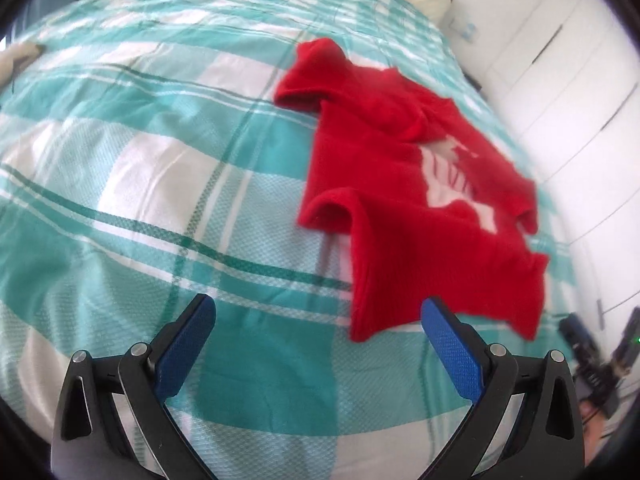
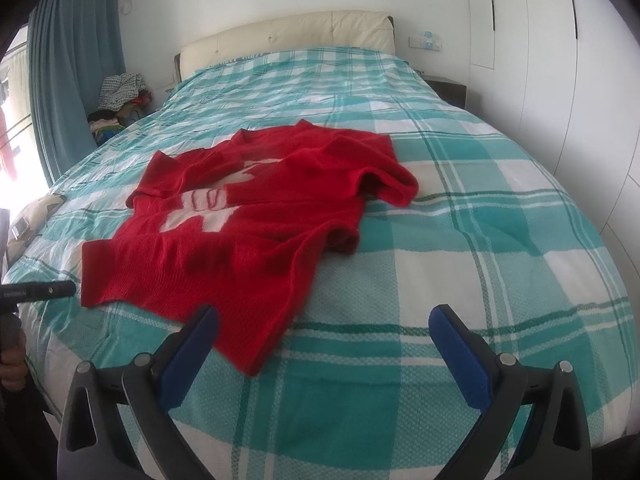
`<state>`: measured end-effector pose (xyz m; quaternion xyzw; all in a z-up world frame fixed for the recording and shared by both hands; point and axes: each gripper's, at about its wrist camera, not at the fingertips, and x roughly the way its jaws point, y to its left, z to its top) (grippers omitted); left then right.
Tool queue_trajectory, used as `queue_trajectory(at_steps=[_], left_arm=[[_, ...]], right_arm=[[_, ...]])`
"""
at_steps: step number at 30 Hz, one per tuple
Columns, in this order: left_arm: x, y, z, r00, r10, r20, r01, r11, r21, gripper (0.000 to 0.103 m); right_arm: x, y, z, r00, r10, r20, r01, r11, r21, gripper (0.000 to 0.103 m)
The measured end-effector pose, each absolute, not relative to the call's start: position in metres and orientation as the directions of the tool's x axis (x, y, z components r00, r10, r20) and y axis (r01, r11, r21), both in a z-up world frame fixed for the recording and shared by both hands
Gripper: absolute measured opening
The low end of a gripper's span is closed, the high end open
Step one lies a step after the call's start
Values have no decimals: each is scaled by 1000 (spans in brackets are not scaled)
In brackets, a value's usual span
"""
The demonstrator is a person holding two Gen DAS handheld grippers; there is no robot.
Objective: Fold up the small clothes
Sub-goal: 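Grasp the sweater hem with the left tool while the right tool grasps the hem, then pull the hem with both tools to straighten the sweater body, then release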
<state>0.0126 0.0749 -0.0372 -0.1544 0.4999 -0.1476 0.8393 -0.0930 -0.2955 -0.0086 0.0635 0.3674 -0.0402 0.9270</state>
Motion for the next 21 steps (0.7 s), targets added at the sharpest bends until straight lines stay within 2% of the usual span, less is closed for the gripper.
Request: queue_trajectory(at_steps=[2,5,7,9,10,11,12,14,17,21], left_arm=[[16,64,-44,411,-468,-782,129,879,-459,102],[21,39,-47,412,-439,-798,177,898,-403,97],[22,26,-43,434,-431,-791,231,902,-365,81],[25,18,-43,427,-433,-794,261,900,-350,52],[27,17,-44,419,-439,-795,264,897,-356,42],[28,17,-45,407,-445,-798,262,894,-364,13],[27,19,-45,397,-451,-799,259,891,-374,4],[21,28,-39,404,-455,-793,245,890,-385,3],[3,53,-16,416,-493,-764,243,870,-428,2],[-25,76,4,384,-500,-776,271,865,-423,2]], right_arm=[[-90,-294,-15,708,5,-706,104,988,111,103],[-81,-290,-24,680,111,-725,58,977,205,103],[-72,-289,-33,663,182,-726,37,961,274,103],[-60,-287,-42,633,198,-748,50,954,295,101],[-55,-288,-45,628,199,-752,59,952,302,96],[-50,-288,-47,622,205,-756,61,949,308,74],[-47,-288,-49,609,212,-765,55,950,307,42],[-48,-291,-45,596,248,-764,41,940,338,4],[-69,-298,-24,610,268,-746,28,933,359,4],[-111,-302,5,584,314,-748,-5,923,384,4]])
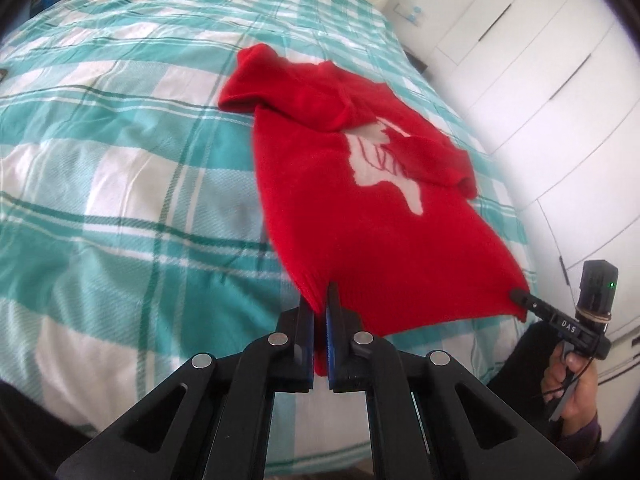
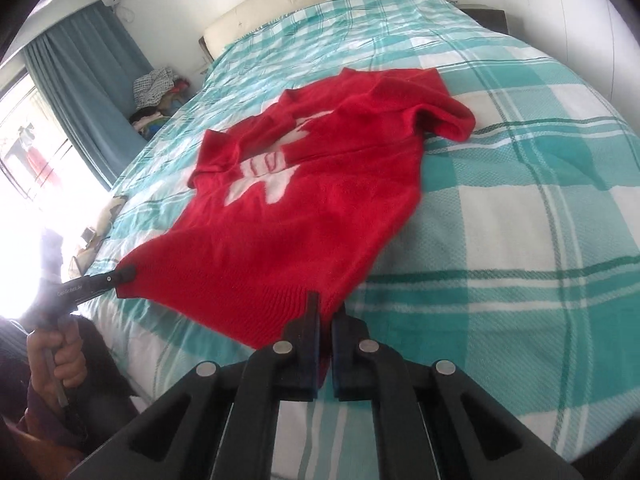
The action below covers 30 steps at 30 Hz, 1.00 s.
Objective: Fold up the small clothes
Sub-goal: 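Pull the hem with both tools to straighten the sweater body, then release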
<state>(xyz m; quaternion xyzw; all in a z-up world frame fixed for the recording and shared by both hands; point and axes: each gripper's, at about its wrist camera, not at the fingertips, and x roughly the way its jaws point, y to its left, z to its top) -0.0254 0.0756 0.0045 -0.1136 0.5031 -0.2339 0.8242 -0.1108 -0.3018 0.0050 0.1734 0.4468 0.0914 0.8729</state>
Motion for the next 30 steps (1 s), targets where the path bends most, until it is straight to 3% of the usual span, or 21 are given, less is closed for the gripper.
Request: queue_trajectory(at_steps=[5,9,30], left_arm=[[-38,70,-33,298,-428,-854,267,896,-356,2],[-36,71,-48,289,-420,-860,233,903,-362,2],[-42,76,-61,345,-402,-848,189,915,-356,6]], right_arm=[[-134,-301,-25,469,271,-840,71,937,342,4],[-128,-303,-57,421,215,-881,137,945,296,4],[-120,-288,-69,451,127,-884,134,969,207,4]])
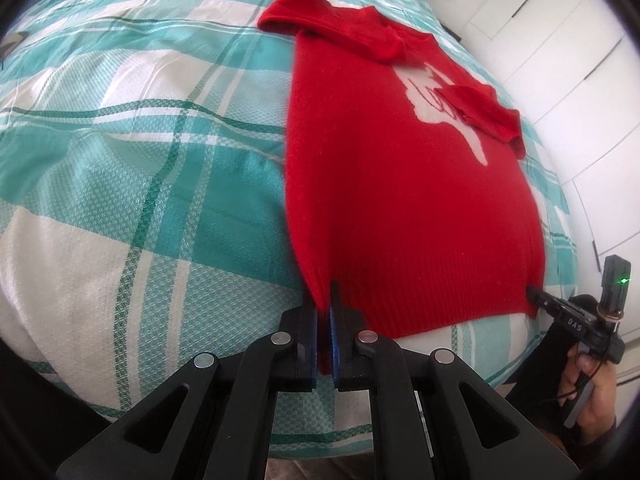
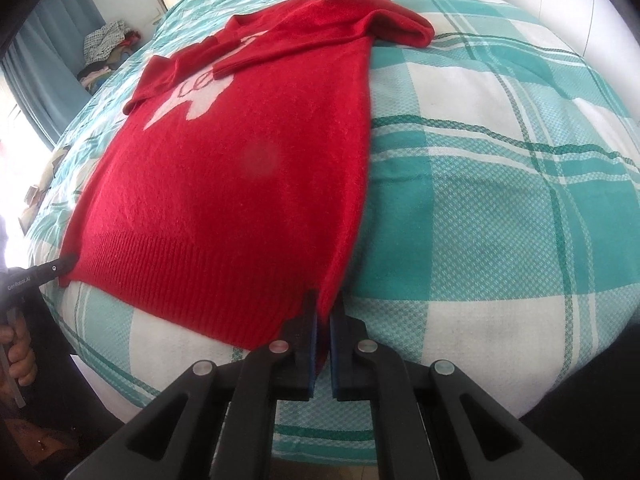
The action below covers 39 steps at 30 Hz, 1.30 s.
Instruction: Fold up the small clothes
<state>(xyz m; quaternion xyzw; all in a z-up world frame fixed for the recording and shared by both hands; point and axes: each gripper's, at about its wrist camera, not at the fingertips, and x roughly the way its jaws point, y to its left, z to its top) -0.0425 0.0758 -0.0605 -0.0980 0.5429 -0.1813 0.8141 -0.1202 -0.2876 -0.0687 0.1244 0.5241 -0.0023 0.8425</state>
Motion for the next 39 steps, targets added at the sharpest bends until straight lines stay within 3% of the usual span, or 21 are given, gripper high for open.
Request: queue_trajectory(at_steps=[7,10,12,13,17,23,29,34,39], left_arm=[[-55,86,-57,385,-425,-819,187,905,-381,9],[-60,83,-51,390,-413,-823,203,910,-361,18],[-64,79,-46,397,-394,-829,215,918,-334,29],[-66,75,-43,403,-382,-832,221,922,-317,32],[-78,67,-23,456,-323,-829,238,942,-236,60],[-84,74,23,595,-283,-752,223,957,-184,87],[-52,73,44,665,-288,-689,189,958,-217,90],[-24,73,47,702,-329,-632,156,936,-315,94],[-7,66,26,718,-284,-636,135,953,-273,94]], right_arm=[[-132,-293,-66,477,163,-864,150,953,263,13],[-139,-295,-62,475,173,-863,151,950,274,29],[-144,-296,-60,475,166,-864,152,952,267,39],[-145,-295,-59,474,162,-866,153,953,262,40],[-152,-298,-56,473,149,-868,162,954,252,44],[-161,-306,-41,520,70,-851,195,961,198,55],[-156,-315,-27,562,-16,-827,218,968,129,58],[-156,-318,-17,576,-55,-816,222,971,92,58],[-158,-317,-7,590,-92,-802,238,969,64,59]])
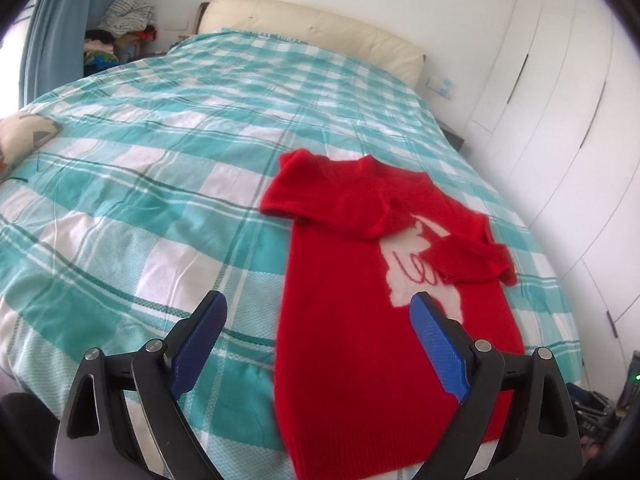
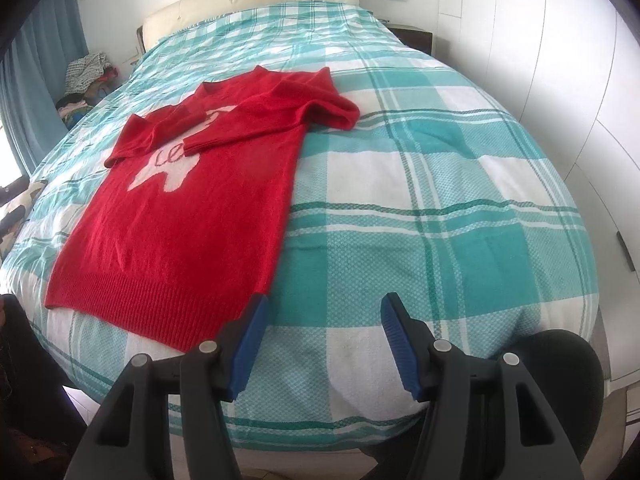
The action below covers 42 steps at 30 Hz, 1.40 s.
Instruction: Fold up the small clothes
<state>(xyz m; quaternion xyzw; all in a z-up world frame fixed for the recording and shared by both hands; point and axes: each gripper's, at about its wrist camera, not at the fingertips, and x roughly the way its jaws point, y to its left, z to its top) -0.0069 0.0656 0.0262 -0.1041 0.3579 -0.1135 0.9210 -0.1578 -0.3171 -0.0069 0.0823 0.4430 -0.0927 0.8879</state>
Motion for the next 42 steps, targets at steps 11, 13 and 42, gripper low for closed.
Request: queue_trajectory(at_steps=[11,13,42], left_arm=[[-7,76,-10,688,-246,-682,89,962,-258,94],[-8,78,-8,697,-237,-677,81,964,-253,94],[-8,76,-13,694,-214,-687,72,971,-229,94]], right_arm=[[-127,-274,6,625,-48,-779,153,986,62,61],[-123,-264,9,633,-29,-774,125,990,65,61],[-129,-258,9,631,-36,-775,94,995,30,66]])
